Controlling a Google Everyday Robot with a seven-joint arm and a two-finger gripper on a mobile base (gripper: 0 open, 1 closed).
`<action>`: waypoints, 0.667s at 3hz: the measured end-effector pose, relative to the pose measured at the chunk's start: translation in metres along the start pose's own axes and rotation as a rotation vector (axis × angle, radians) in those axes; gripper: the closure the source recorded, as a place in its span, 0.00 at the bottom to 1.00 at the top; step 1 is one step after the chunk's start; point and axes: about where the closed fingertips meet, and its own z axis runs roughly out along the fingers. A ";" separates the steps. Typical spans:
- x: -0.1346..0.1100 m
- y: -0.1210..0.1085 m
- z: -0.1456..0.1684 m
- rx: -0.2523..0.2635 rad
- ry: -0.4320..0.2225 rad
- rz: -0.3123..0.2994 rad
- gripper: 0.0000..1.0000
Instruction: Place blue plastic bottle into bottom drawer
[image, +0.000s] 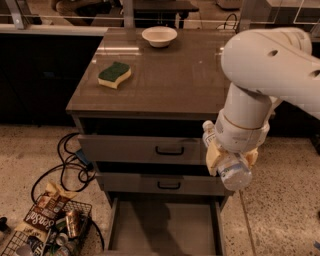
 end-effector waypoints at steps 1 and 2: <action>-0.001 0.006 0.013 -0.033 0.019 -0.085 1.00; 0.000 0.006 0.014 -0.033 0.018 -0.090 1.00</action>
Offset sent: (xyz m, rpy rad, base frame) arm -0.0001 0.0073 -0.0143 0.0428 0.0239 0.0771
